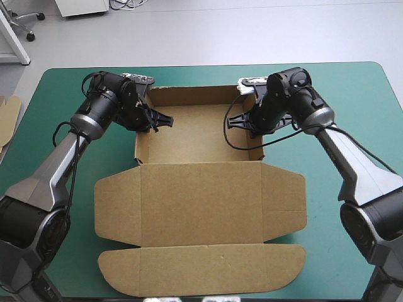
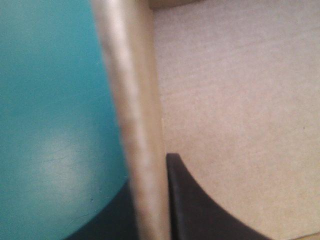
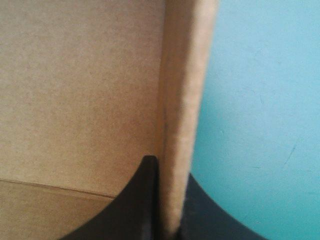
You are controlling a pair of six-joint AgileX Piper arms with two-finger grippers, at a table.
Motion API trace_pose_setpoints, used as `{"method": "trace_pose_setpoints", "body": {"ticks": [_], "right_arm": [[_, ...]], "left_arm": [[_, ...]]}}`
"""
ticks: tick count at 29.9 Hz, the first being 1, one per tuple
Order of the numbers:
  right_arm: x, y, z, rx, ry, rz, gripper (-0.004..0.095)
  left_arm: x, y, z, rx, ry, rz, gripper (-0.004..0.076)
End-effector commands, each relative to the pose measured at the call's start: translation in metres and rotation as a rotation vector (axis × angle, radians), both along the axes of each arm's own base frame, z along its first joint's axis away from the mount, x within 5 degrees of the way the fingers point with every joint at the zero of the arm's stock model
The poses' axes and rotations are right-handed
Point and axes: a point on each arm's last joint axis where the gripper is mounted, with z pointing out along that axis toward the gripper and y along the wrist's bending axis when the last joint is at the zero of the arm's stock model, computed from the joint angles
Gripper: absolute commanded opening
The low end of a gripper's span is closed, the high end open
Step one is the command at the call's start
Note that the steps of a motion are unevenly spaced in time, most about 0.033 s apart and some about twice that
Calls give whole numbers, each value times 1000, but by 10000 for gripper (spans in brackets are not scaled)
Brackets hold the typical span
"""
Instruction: Fold the box
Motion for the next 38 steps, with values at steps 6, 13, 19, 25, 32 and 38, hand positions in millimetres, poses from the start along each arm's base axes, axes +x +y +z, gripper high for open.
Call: {"method": "trace_pose_setpoints", "body": {"ticks": [6,13,19,25,32,38], "right_arm": [[-6,3,18,54,-34,13,-12],[-5,4,15,45,-28,12,-12],[0,6,5,38,-5,12,-12],[6,9,-8,24,25,20,-13],[16,13,-30,1,73,26,-13],[20,15,-41,-12,93,36,-14]], "left_arm": [[-17,-11,17,-16,17,-79,-14],[-11,-12,-8,29,79,-77,-14],[-3,-13,-20,54,100,-75,-14],[6,-17,-43,74,155,-81,-14],[18,-19,-70,91,216,-75,-14],[27,-9,-83,46,257,-40,-14]]}}
